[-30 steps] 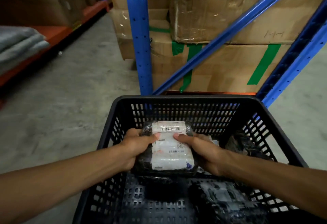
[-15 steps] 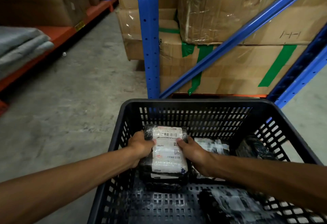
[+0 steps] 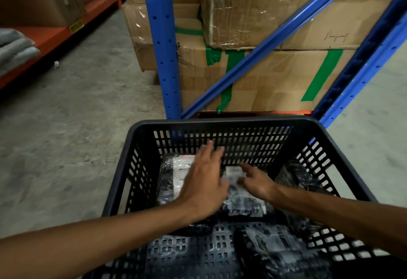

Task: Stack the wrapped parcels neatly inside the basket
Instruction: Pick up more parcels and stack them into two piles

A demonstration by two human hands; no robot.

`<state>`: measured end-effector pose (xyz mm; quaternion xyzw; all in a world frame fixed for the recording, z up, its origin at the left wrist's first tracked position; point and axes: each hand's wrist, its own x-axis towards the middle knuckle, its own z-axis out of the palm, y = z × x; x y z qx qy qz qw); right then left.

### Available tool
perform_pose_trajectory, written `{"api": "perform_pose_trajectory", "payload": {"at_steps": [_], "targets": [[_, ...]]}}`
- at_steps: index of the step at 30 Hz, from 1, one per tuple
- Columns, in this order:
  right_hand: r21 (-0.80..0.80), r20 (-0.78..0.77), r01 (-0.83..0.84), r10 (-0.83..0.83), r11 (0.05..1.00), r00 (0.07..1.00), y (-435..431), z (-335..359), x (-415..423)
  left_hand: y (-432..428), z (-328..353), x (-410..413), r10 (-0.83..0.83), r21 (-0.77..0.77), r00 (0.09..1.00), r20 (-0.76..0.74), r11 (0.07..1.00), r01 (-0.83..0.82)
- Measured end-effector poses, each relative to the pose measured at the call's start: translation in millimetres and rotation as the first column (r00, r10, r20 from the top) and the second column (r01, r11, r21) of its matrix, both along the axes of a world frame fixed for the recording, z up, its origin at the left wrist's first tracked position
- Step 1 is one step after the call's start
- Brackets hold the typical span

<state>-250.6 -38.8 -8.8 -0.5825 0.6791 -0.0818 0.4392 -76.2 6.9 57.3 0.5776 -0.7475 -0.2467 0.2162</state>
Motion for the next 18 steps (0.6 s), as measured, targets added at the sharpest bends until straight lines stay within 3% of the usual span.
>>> {"api": "perform_pose_trajectory", "payload": {"at_steps": [2, 4, 6, 8, 10, 12, 15, 18], "targets": [[-0.014, -0.160, -0.264, 0.258, 0.965, 0.953, 8.4, -4.0, -33.3, 5.3, -7.4, -30.2, -0.199, 0.020, 0.977, 0.074, 0.980, 0.198], [0.019, -0.382, -0.483, 0.453, 0.875, 0.806, 20.6, -15.6, -56.6, 6.7, -23.9, -59.4, -0.321, 0.129, 0.896, 0.308, 0.947, 0.295], [0.083, -0.552, -0.597, 0.536, 0.798, 0.639, 31.1, -29.4, -66.2, 4.9, -47.0, -80.7, -0.383, 0.272, 0.760, 0.526, 0.922, 0.276], [0.151, -0.585, -0.641, 0.591, 0.753, 0.556, 37.2, -40.3, -66.1, 2.1, -70.9, -90.8, -0.388, 0.368, 0.688, 0.614, 0.911, 0.185], [0.178, -0.601, -0.653, 0.607, 0.736, 0.520, 39.2, -47.3, -62.3, -2.3, -94.1, -93.2, -0.312, 0.377, 0.714, 0.626, 0.923, 0.072], [0.142, -0.625, -0.625, 0.559, 0.767, 0.544, 40.3, -55.6, -59.2, -5.1, -114.2, -94.0, -0.209, 0.302, 0.760, 0.615, 0.953, 0.018], [0.065, -0.671, -0.602, 0.481, 0.796, 0.564, 43.7, -68.2, -56.6, -7.5, -143.1, -94.4, -0.156, 0.207, 0.762, 0.629, 0.978, 0.029], [0.031, -0.699, -0.624, 0.464, 0.781, 0.545, 43.5, -70.1, -56.0, -12.4, -151.6, -93.5, -0.186, 0.217, 0.748, 0.637, 0.974, 0.057]]}}
